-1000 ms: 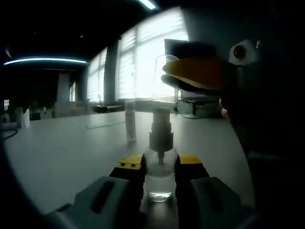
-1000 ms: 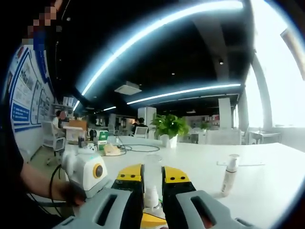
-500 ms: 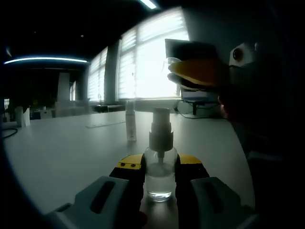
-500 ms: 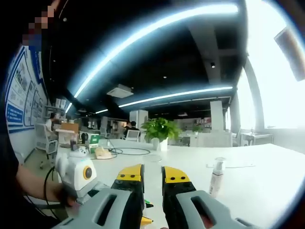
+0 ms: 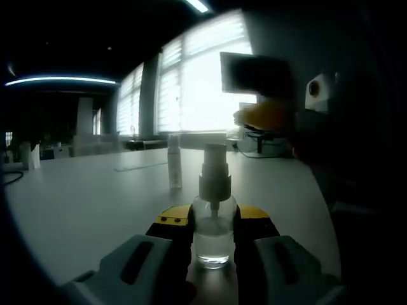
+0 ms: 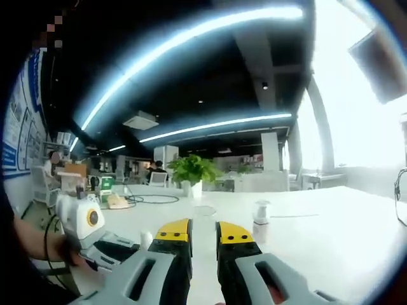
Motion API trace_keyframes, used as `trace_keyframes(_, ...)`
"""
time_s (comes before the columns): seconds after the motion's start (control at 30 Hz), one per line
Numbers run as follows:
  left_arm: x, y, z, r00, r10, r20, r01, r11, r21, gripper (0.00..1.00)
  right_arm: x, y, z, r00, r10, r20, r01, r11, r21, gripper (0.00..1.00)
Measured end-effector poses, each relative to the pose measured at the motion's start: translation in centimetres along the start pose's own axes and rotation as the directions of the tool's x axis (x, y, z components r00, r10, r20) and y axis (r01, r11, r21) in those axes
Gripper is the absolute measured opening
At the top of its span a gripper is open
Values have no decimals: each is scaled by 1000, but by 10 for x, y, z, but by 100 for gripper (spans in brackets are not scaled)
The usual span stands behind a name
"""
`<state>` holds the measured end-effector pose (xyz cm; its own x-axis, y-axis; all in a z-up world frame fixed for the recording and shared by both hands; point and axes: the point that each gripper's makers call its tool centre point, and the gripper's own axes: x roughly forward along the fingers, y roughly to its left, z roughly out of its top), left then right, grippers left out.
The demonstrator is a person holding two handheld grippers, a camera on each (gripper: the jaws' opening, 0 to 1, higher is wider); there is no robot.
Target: Clamp pump bottle remove cover press pump head put on cover
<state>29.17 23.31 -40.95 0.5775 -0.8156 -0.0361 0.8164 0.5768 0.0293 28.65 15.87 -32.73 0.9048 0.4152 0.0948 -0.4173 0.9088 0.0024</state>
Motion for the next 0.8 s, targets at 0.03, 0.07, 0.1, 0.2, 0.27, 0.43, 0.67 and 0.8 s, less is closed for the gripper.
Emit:
trace_keyframes(0.03,0,0,0,1000,0,0,0,1000,0,16,-1,-3,-2,1000,-6,-3,6,1000,1,9)
trace_keyframes(0.07,0,0,0,1000,0,0,0,1000,0,16,-2,-6,-2,1000,-11,-2,11,1000,3,9)
trace_keyframes(0.1,0,0,0,1000,-1,0,1,1000,1,16,-3,-11,-3,1000,-20,0,20,1000,11,9)
trace_keyframes(0.2,0,0,0,1000,0,1,0,1000,2,16,-6,-15,-5,999,-39,-1,39,999,15,9)
trace_keyframes(0.27,0,0,0,1000,-1,1,1,1000,5,16,-7,-18,-8,999,-47,-6,47,999,17,9)
trace_keyframes(0.43,0,0,-1,1000,0,1,0,1000,7,16,-10,-25,-14,997,-79,-19,80,997,19,9)
trace_keyframes(0.67,0,0,-1,1000,0,0,0,1000,7,16,-12,-31,-26,995,-87,-47,87,996,5,9)
trace_keyframes(0.8,-1,0,-1,1000,0,0,0,1000,7,16,-14,-37,-32,992,-113,-56,113,994,3,9)
